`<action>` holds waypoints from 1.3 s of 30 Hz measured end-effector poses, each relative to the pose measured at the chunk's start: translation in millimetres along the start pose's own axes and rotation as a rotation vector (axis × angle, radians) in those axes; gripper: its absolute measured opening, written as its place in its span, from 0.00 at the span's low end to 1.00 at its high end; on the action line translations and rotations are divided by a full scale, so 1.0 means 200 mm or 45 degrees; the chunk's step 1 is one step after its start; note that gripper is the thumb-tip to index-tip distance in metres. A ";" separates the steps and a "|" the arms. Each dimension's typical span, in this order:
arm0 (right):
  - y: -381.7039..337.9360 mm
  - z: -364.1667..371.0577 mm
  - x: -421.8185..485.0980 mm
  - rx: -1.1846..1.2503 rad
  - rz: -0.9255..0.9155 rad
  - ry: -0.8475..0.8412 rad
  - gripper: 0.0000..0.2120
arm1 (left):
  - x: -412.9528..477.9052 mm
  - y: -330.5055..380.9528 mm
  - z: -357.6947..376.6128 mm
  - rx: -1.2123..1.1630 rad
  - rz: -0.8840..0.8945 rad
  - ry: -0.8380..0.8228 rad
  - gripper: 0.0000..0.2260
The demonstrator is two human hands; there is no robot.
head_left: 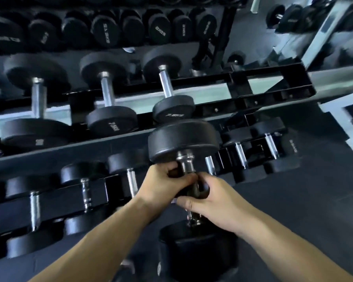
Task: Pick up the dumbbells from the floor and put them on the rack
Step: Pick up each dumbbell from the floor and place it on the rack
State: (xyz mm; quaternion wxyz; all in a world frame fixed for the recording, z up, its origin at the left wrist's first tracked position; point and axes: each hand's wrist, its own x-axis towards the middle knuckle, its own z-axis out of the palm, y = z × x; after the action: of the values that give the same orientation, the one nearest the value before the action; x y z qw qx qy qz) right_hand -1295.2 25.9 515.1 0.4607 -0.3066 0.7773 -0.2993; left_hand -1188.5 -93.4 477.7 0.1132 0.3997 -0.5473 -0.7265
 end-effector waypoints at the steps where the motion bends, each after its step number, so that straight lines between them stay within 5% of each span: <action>1: 0.02 -0.10 0.03 -0.013 -0.002 0.014 0.26 | 0.07 0.03 0.08 0.006 0.006 -0.008 0.03; 20: -0.04 -1.40 1.16 -0.125 -0.139 -0.052 0.19 | 1.43 0.63 0.74 -0.072 0.045 0.140 0.03; 39: -0.07 -1.63 1.97 -0.324 -0.319 -0.338 0.16 | 2.06 0.61 0.72 -0.173 0.099 0.504 0.04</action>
State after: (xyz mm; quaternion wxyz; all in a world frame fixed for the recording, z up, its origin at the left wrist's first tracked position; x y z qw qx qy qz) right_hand -1737.8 -220.2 445.3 0.4756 -0.4933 0.6972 -0.2107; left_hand -1592.7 -284.8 408.8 0.2729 0.5047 -0.4793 -0.6642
